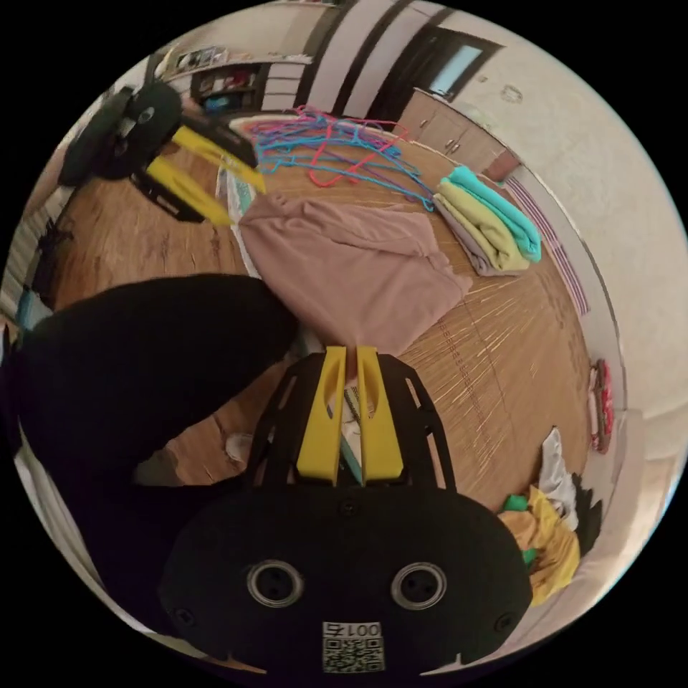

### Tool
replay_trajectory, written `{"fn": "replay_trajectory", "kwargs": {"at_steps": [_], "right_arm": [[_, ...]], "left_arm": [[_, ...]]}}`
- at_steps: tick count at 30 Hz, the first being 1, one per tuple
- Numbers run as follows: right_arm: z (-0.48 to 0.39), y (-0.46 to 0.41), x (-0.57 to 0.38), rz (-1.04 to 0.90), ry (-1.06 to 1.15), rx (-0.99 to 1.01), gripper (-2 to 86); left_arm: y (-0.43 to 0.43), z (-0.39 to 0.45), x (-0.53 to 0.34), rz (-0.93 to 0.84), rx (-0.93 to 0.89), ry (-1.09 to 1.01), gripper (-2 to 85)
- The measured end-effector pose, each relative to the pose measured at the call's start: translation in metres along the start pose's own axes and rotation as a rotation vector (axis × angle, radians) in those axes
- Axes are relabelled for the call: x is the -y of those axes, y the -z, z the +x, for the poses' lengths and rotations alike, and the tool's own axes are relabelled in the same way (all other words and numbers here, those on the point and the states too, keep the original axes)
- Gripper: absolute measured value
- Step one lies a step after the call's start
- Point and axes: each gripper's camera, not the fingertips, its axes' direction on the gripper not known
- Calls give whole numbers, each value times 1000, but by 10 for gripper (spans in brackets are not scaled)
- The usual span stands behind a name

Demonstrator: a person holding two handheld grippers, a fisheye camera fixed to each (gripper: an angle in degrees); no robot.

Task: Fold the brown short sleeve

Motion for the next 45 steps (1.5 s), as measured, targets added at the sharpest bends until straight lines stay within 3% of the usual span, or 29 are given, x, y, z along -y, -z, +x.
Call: {"fn": "replay_trajectory", "kwargs": {"at_steps": [4, 11, 18, 21, 25, 29, 34, 40, 45], "right_arm": [[32, 13, -1, 90, -196, 141, 25], [42, 23, -2, 98, -189, 77, 24], [60, 22, -12, 67, -186, 112, 21], [75, 24, -17, 86, -241, 171, 20], [90, 25, -23, 87, -282, 220, 17], [99, 20, -29, 34, -292, 173, 15], [98, 13, -36, 17, -264, 161, 11], [88, 9, -34, -33, -157, 142, 17], [80, 16, -32, -10, -64, 159, 41]], "left_arm": [[-13, 8, 13, -39, 45, 11, 74], [-23, -12, 14, -56, 64, 172, 54], [-10, -65, -8, 50, -138, 302, 15], [-13, -76, -11, 85, -105, 388, -3], [-9, -68, 4, 97, 73, 446, -8], [-22, -41, 25, 42, 17, 289, -9], [-33, 5, 37, -53, 158, 126, -8], [-17, 6, 32, -33, 62, 113, -3], [-17, 9, 32, -88, 100, 91, 19]]}}
